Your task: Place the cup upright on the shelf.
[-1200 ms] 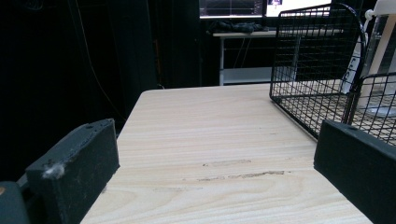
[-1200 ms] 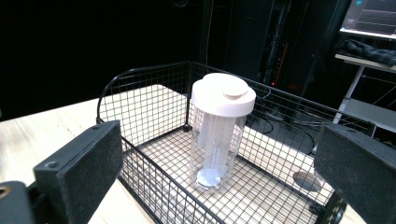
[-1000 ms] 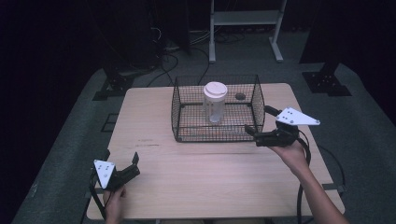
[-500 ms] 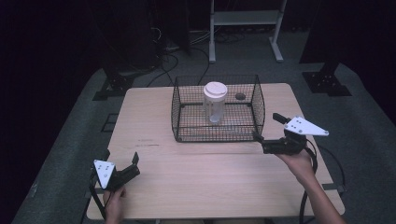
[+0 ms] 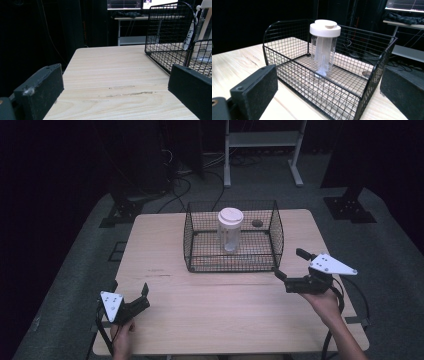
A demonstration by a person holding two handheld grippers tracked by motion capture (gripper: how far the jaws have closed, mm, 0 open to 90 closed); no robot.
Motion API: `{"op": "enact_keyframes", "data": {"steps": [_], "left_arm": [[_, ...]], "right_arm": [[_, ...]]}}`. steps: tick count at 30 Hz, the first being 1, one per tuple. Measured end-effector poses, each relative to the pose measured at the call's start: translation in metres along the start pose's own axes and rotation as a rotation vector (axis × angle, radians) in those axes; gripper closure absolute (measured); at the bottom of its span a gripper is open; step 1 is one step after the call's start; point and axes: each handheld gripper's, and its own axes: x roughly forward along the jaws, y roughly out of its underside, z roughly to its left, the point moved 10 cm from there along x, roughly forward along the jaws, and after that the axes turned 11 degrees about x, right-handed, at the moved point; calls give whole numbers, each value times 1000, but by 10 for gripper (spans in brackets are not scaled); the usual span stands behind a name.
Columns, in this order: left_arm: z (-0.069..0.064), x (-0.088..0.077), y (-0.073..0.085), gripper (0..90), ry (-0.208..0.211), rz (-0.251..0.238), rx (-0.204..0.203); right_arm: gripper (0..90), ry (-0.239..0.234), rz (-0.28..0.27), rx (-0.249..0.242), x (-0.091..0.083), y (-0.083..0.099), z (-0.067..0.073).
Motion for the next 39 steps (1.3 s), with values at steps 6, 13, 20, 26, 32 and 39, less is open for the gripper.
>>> {"op": "enact_keyframes", "data": {"steps": [6,13,20,26,32,39], "left_arm": [[0,0,0,0,-1,0,1],[0,0,0,0,-2,-1,3],[-1,0,0,0,-2,-2,5],[-1,0,0,0,-1,-2,5],[-1,0,0,0,-1,-1,3],[-1,0,0,0,-1,-1,5]], "right_arm": [[8,11,9,13,-3,7,-5],[7,32,20,23,-8,18,-12],[8,44,19,30,-14,24,-16],[8,50,23,38,-18,31,-18],[8,67,25,53,-24,40,-24],[8,85,29,70,-31,51,-31]]}}
